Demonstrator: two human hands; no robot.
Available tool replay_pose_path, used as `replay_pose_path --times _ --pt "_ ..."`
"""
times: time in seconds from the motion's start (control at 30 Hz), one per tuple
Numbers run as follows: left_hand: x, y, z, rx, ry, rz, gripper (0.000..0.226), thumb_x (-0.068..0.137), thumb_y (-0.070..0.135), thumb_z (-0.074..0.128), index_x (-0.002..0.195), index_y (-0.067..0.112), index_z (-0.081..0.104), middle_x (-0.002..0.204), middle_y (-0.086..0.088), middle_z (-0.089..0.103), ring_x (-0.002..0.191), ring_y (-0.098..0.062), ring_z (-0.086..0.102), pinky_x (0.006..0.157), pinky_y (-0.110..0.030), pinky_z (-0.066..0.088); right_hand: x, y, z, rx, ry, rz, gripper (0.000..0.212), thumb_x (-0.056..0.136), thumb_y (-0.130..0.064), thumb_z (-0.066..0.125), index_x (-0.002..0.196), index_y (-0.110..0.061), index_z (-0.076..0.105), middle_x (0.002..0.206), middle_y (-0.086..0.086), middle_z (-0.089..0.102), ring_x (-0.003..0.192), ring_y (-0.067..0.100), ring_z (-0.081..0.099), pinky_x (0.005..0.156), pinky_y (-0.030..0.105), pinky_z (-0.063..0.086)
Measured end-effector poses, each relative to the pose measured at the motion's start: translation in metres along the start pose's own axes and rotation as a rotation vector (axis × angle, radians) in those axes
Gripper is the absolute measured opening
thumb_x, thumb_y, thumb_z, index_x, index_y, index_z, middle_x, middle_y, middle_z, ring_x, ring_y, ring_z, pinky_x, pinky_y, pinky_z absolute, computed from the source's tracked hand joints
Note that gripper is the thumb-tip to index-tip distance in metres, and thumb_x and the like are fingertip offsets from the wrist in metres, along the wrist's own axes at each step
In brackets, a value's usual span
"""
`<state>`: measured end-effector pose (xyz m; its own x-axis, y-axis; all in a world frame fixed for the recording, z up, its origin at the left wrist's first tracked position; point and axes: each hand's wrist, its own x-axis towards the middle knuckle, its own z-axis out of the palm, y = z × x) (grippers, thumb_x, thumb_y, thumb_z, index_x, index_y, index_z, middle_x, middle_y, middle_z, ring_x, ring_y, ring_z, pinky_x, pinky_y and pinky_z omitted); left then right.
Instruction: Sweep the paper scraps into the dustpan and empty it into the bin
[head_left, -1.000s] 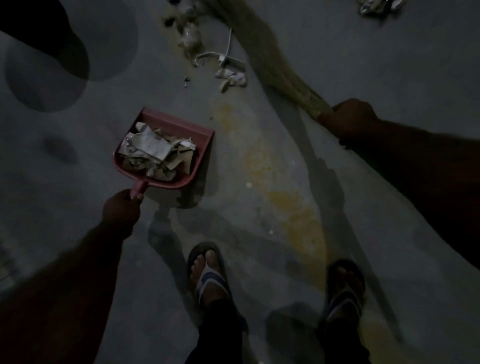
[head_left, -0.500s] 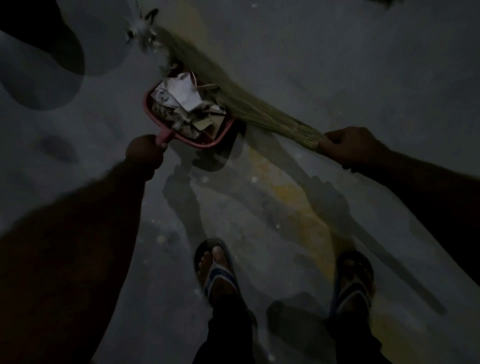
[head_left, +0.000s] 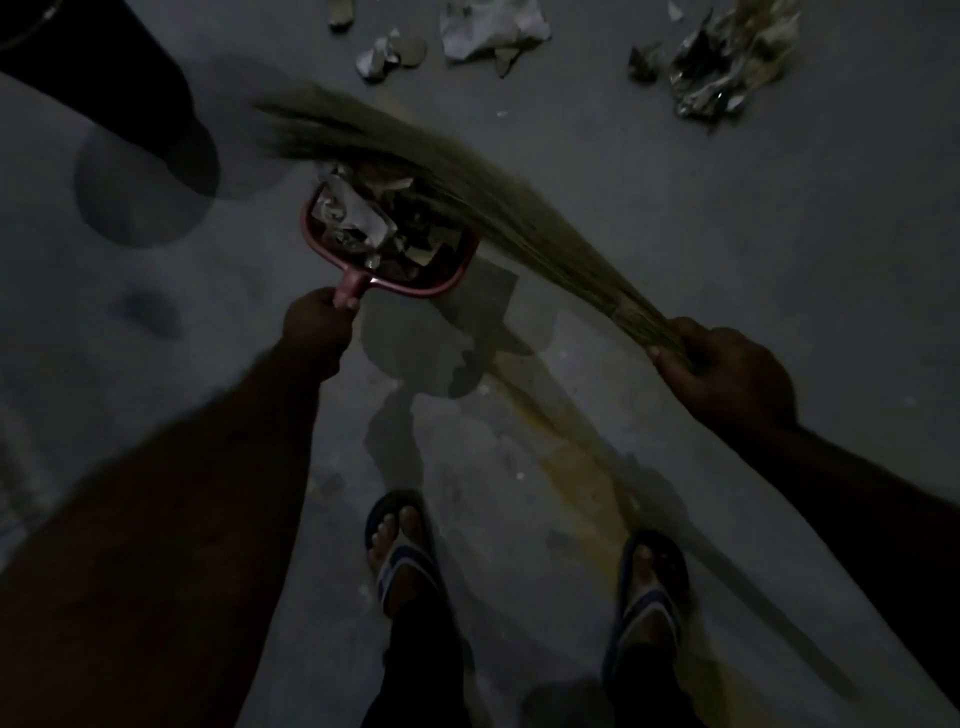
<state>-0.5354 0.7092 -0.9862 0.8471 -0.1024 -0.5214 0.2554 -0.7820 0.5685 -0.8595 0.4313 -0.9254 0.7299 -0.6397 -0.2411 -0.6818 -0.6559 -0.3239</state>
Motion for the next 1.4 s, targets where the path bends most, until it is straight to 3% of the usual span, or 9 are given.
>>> replay_pose_path --times 0.13,0.2,0.33,0.43,0.53,0.77,0.93,1.13,1.4 --pt "-0.016 0.032 -0.013 -0.033 0.051 0.038 0.029 0.088 0.032 0.061 0.107 0.013 0.069 0.079 -0.013 0.059 0.073 -0.028 0.060 0.075 -0.049 0.056 0.008 -0.017 -0.036 -0.010 0.148 -0.036 0.049 0.090 -0.062 0.044 0.123 -0.031 0.063 0.083 0.009 0.059 0.074 0.033 0.061 0.059 0.034 0.050" --pt "-0.024 0.046 -0.023 -0.042 0.074 0.043 0.029 0.087 0.033 0.061 0.108 0.014 0.069 0.082 -0.015 0.062 0.078 -0.034 0.065 0.076 -0.053 0.056 0.019 -0.031 -0.054 -0.003 0.177 -0.061 0.049 0.090 -0.062 0.045 0.125 -0.031 0.062 0.084 0.009 0.059 0.075 0.034 0.061 0.061 0.035 0.051" --pt "-0.045 0.069 -0.039 -0.103 0.094 0.042 0.030 0.087 0.030 0.062 0.111 0.013 0.068 0.092 -0.023 0.066 0.091 -0.045 0.065 0.070 -0.045 0.052 0.044 -0.065 -0.083 0.045 0.207 -0.089 0.046 0.090 -0.061 0.051 0.124 -0.031 0.062 0.085 0.009 0.059 0.079 0.033 0.062 0.064 0.033 0.048" --pt "-0.061 0.077 -0.052 -0.148 0.120 0.054 0.030 0.090 0.027 0.061 0.115 0.012 0.067 0.096 -0.023 0.067 0.077 -0.033 0.061 0.066 -0.036 0.044 0.051 -0.088 -0.096 0.087 0.235 -0.145 0.042 0.091 -0.057 0.056 0.121 -0.029 0.064 0.082 0.008 0.059 0.078 0.032 0.062 0.062 0.031 0.044" --pt "-0.077 0.080 -0.062 -0.183 0.135 0.069 0.029 0.092 0.024 0.059 0.117 0.011 0.065 0.093 -0.019 0.064 0.075 -0.024 0.053 0.065 -0.034 0.042 0.048 -0.100 -0.105 0.103 0.238 -0.155 0.040 0.091 -0.057 0.054 0.118 -0.029 0.064 0.079 0.005 0.058 0.075 0.030 0.061 0.060 0.031 0.046" --pt "-0.083 0.066 -0.116 -0.210 0.195 0.087 0.027 0.093 0.018 0.058 0.118 0.009 0.065 0.091 -0.008 0.059 0.082 -0.020 0.053 0.071 -0.031 0.041 0.019 -0.120 -0.118 0.099 0.229 -0.193 0.034 0.091 -0.052 0.060 0.117 -0.030 0.066 0.076 0.006 0.058 0.072 0.031 0.062 0.061 0.034 0.050" --pt "-0.062 0.062 -0.167 -0.243 0.212 0.080 0.024 0.094 0.019 0.058 0.115 0.010 0.065 0.090 -0.009 0.058 0.076 -0.020 0.051 0.068 -0.031 0.040 0.012 -0.146 -0.120 0.092 0.211 -0.177 0.042 0.087 -0.057 0.052 0.115 -0.030 0.068 0.073 0.003 0.055 0.066 0.028 0.058 0.057 0.032 0.048" --pt "-0.019 0.065 -0.253 -0.356 0.176 0.023 0.033 0.091 0.024 0.063 0.123 0.014 0.063 0.091 -0.009 0.058 0.079 -0.022 0.050 0.069 -0.034 0.041 0.049 -0.255 -0.118 0.113 0.178 -0.157 0.032 0.091 -0.052 0.059 0.113 -0.029 0.067 0.073 0.001 0.053 0.064 0.022 0.050 0.058 0.028 0.038" --pt "0.035 0.080 -0.398 -0.344 0.203 -0.004 0.022 0.082 0.025 0.073 0.099 0.011 0.068 0.077 -0.008 0.060 0.069 -0.020 0.053 0.065 -0.035 0.044 0.118 -0.453 -0.117 0.286 0.044 -0.117 0.042 0.089 -0.062 0.055 0.104 -0.026 0.071 0.090 0.004 0.072 0.087 0.029 0.067 0.072 0.036 0.055"
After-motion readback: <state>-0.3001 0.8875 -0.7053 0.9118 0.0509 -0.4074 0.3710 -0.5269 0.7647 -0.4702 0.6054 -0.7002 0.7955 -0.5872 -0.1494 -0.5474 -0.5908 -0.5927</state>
